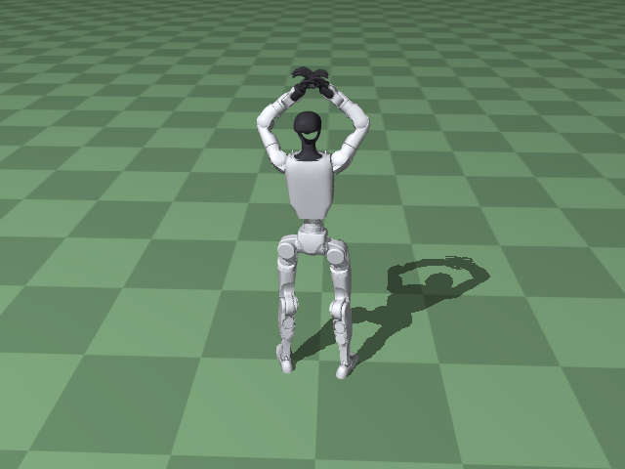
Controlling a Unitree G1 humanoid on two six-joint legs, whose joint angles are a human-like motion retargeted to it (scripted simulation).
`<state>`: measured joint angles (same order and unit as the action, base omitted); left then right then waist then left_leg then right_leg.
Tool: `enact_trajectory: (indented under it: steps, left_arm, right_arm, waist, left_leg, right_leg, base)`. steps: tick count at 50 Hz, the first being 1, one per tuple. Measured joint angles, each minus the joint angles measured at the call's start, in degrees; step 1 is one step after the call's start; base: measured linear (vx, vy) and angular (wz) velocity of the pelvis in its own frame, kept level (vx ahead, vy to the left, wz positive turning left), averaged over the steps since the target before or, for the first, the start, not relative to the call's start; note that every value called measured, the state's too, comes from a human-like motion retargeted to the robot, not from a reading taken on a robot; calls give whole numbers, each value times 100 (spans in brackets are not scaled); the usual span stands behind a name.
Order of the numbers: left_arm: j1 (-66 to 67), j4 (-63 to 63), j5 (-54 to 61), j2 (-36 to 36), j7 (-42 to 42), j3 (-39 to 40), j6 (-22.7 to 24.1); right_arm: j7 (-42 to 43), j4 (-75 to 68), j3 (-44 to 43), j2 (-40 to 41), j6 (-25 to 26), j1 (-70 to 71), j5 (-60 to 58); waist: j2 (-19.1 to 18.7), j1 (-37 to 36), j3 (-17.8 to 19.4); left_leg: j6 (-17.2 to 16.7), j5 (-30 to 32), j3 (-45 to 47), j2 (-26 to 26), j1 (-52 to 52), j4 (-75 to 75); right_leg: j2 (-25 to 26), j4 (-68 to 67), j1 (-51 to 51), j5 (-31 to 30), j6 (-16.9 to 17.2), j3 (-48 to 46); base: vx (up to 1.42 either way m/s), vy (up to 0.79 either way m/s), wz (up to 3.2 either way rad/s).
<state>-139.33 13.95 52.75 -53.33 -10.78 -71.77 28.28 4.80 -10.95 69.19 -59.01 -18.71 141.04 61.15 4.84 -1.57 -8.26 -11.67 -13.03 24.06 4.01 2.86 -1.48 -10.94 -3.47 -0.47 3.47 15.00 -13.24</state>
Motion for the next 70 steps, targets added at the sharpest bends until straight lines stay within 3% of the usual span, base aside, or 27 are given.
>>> enact_trajectory:
  steps: [6, 15, 21, 25, 29, 34, 37, 42, 44, 47, 50, 53, 58, 62, 70]
  left_arm:
    - [-227, 70, 117, 151, -159, 269, 30]
    - [-614, 375, -505, 10, -378, -113, -189]
    - [-964, 675, -923, 85, -337, -508, -301]
    - [-1151, 832, -1128, 178, -242, -669, -292]
    - [-1268, 891, -1222, 226, -197, -756, -224]
    - [-1327, 864, -1170, 218, -163, -816, -159]
    - [-1320, 829, -1108, 201, -146, -835, -157]
    - [-1253, 749, -981, 152, -59, -844, -208]
    - [-1222, 721, -929, 110, 6, -844, -205]
    - [-1160, 684, -900, 35, 131, -844, -198]
    - [-1121, 628, -907, -60, 236, -844, -218]
    - [-1133, 559, -850, -172, 271, -844, -208]
    - [-1209, 531, -749, -276, 356, -844, -85]
    - [-1240, 563, -760, -304, 453, -844, -47]
    - [-928, 420, -406, -300, 485, -844, 176]
  right_arm:
    - [-47, -459, 86, 566, 123, 657, 108]
    - [-26, -717, 488, 619, 97, 966, -100]
    - [-212, -904, 587, 517, 87, 1052, -71]
    - [-331, -1026, 585, 441, 95, 1134, -174]
    - [-366, -1055, 557, 395, 72, 1187, -345]
    - [-386, -1035, 518, 378, 52, 1189, -488]
    - [-383, -1016, 498, 378, 76, 1157, -522]
    - [-360, -950, 530, 346, 156, 1104, -504]
    - [-379, -934, 567, 341, 159, 1108, -465]
    - [-431, -941, 625, 361, 146, 1095, -459]
    - [-464, -935, 666, 385, 144, 1050, -587]
    - [-431, -903, 669, 431, 132, 1013, -777]
    - [-416, -899, 667, 510, 5, 1047, -919]
    - [-449, -954, 702, 560, -48, 1104, -980]
    - [-526, -1113, 1102, 610, -390, 1188, -380]
  waist:
    - [-21, -59, 289]
    - [-432, 259, 487]
    - [-395, 502, 487]
    - [-245, 551, 420]
    - [-193, 426, 298]
    - [-178, 251, 199]
    - [-55, 131, 203]
    - [243, -81, 314]
    - [228, -161, 313]
    - [161, -332, 283]
    - [67, -537, 258]
    - [-48, -765, 308]
    - [-361, -976, 470]
    - [-370, -1067, 531]
    - [-344, -1311, 362]
  left_leg:
    - [47, -82, 25, -105, 66, -147]
    - [12, 18, 8, 263, 104, -105]
    - [-24, -17, -11, 213, 114, -72]
    - [-60, -103, 38, 63, 240, -50]
    - [-32, -156, 208, 97, 362, -168]
    - [183, -88, 427, 182, 503, -582]
    - [485, 81, 531, 240, 511, -1138]
    - [1269, 379, 194, 409, -245, -3414]
    - [1321, 358, -158, 433, -793, -4249]
    - [1173, 114, -315, 473, -1364, -4588]
    - [1058, -14, 161, 686, -1557, -3864]
    - [792, 458, 524, 607, -1454, -2163]
    - [111, 1821, -78, 486, -1431, 526]
    - [-252, 1903, -277, 708, -2107, 648]
    - [-333, 2183, 324, 990, -2838, 648]
  right_leg:
    - [-183, -411, -123, 33, -120, 162]
    - [78, -1965, -1030, -346, -747, -147]
    - [307, -1152, -1182, -94, -361, -529]
    - [455, -86, -979, -477, 0, -649]
    - [644, 398, -736, -828, 0, -409]
    - [685, 438, -450, -685, 0, -197]
    - [619, 357, -263, -545, 0, -25]
    - [300, 140, 110, -262, 0, 270]
    - [272, 56, 184, -160, 0, 340]
    - [322, -15, 256, -78, 0, 444]
    - [422, -48, 296, -48, 0, 541]
    - [495, -89, 370, 8, 0, 696]
    - [682, -92, 681, 171, 0, 894]
    - [617, 0, 864, 254, 0, 970]
    - [643, -114, 748, 400, 0, 1059]
  base:
    - [2, 15, -7]
    - [0, 7, -1]
    - [9, -2, 7]
    - [18, -9, -4]
    - [22, -15, -34]
    - [26, -14, -42]
    - [27, -19, -48]
    - [26, -14, -40]
    - [23, -7, -30]
    - [22, -9, -39]
    - [19, -10, -45]
    - [19, -5, -55]
    - [21, 4, -43]
    - [20, 4, -19]
    - [18, 9, -12]
